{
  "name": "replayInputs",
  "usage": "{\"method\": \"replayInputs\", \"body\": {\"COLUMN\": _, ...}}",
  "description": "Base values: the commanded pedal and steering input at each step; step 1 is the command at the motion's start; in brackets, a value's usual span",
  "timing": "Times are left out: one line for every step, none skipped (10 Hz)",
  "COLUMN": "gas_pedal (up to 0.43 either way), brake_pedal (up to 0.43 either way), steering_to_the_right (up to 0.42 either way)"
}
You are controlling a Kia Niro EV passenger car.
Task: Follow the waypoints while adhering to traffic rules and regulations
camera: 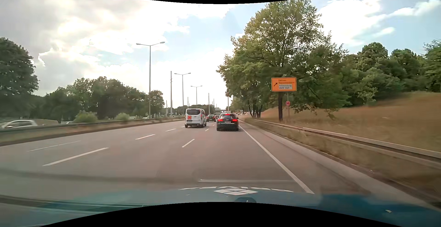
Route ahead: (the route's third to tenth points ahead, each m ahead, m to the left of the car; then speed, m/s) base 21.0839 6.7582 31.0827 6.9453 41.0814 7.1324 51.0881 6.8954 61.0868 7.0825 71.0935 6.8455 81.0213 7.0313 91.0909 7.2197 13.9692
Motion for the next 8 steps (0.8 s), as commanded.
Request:
{"method": "replayInputs", "body": {"gas_pedal": 0.000, "brake_pedal": 0.000, "steering_to_the_right": 0.000}}
{"method": "replayInputs", "body": {"gas_pedal": 0.000, "brake_pedal": 0.000, "steering_to_the_right": 0.000}}
{"method": "replayInputs", "body": {"gas_pedal": 0.000, "brake_pedal": 0.000, "steering_to_the_right": 0.000}}
{"method": "replayInputs", "body": {"gas_pedal": 0.059, "brake_pedal": 0.000, "steering_to_the_right": 0.000}}
{"method": "replayInputs", "body": {"gas_pedal": 0.067, "brake_pedal": 0.000, "steering_to_the_right": 0.000}}
{"method": "replayInputs", "body": {"gas_pedal": 0.067, "brake_pedal": 0.000, "steering_to_the_right": 0.000}}
{"method": "replayInputs", "body": {"gas_pedal": 0.067, "brake_pedal": 0.000, "steering_to_the_right": 0.000}}
{"method": "replayInputs", "body": {"gas_pedal": 0.067, "brake_pedal": 0.000, "steering_to_the_right": 0.000}}
